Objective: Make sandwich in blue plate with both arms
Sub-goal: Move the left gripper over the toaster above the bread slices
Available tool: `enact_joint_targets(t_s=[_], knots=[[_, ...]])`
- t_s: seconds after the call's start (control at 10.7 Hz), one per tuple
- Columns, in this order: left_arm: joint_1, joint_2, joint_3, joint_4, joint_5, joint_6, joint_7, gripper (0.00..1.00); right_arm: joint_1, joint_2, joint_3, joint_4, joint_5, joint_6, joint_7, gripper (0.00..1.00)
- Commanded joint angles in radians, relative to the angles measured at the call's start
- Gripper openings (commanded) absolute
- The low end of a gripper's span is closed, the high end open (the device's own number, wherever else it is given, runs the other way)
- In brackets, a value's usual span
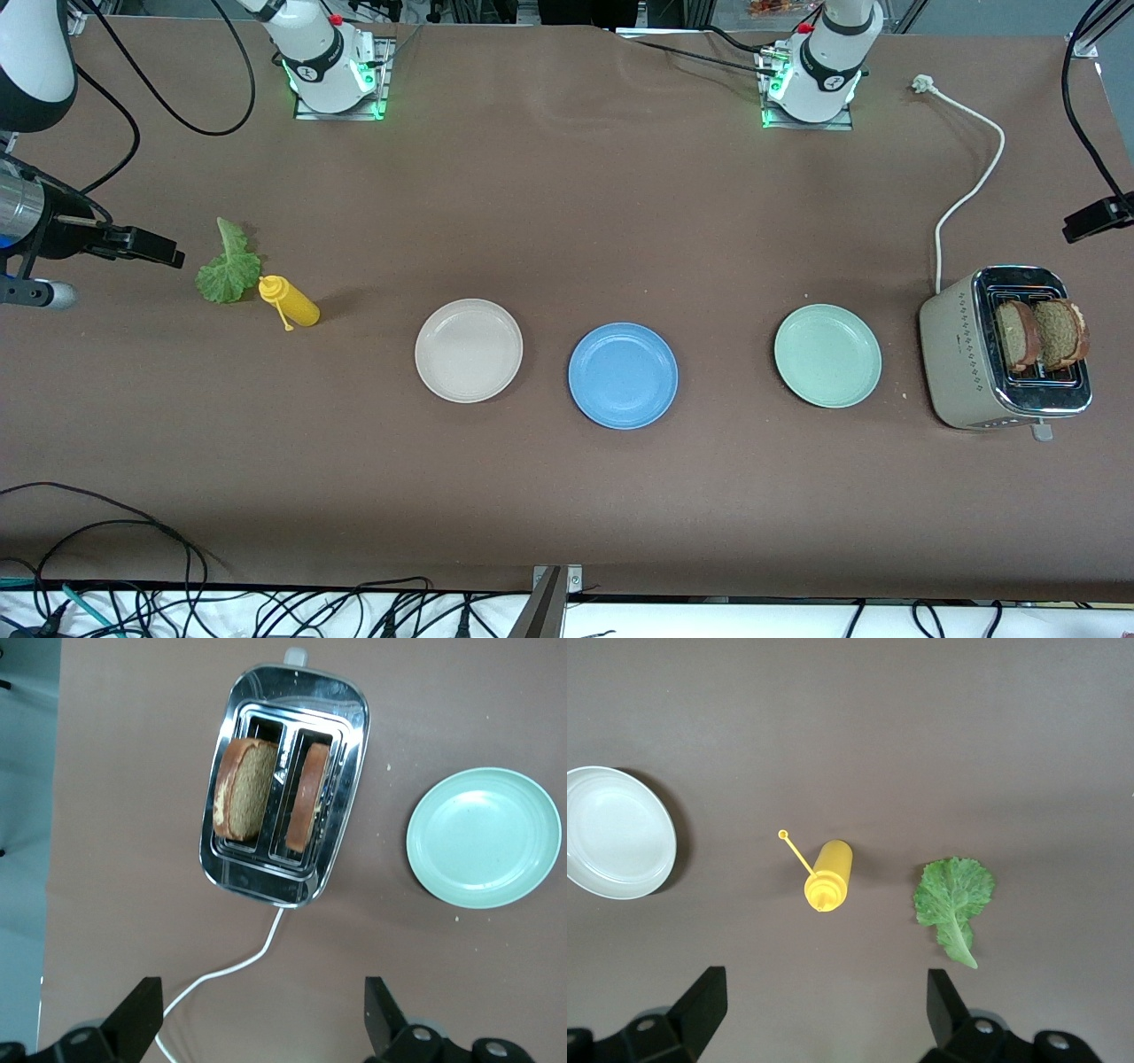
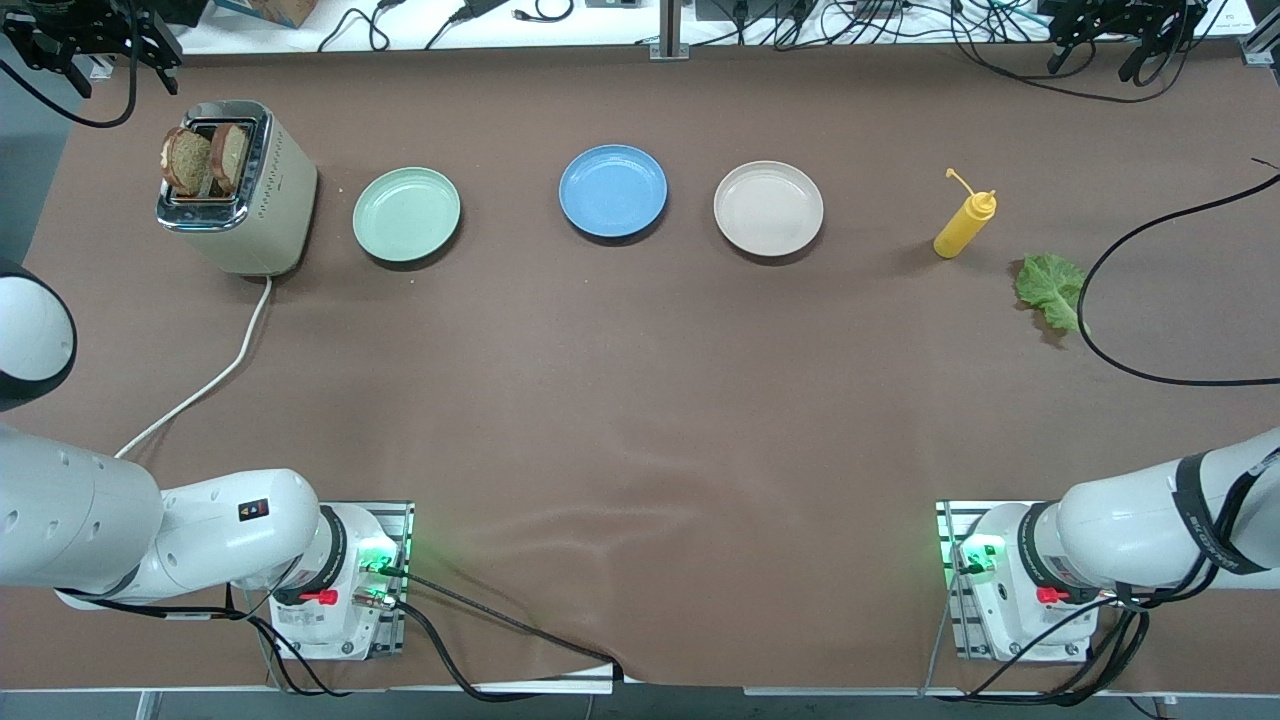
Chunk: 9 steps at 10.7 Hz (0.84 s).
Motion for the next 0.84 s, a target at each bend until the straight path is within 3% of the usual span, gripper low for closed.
enact_joint_targets(t_s=[0.0,0.75], knots=[[0.056,0.020,-0.008,0.023,-0.044,0.033,0.015,1.00,0.001,-0.007,-0.001,0.000,0.017,-0.008,0.000,1.00],[0.091,0.101,-0.013,0.026,-0.144,0.035,0.074,1.00,0.001,-0.007,-0.001,-0.002,0.017,-0.009,0.000,1.00]])
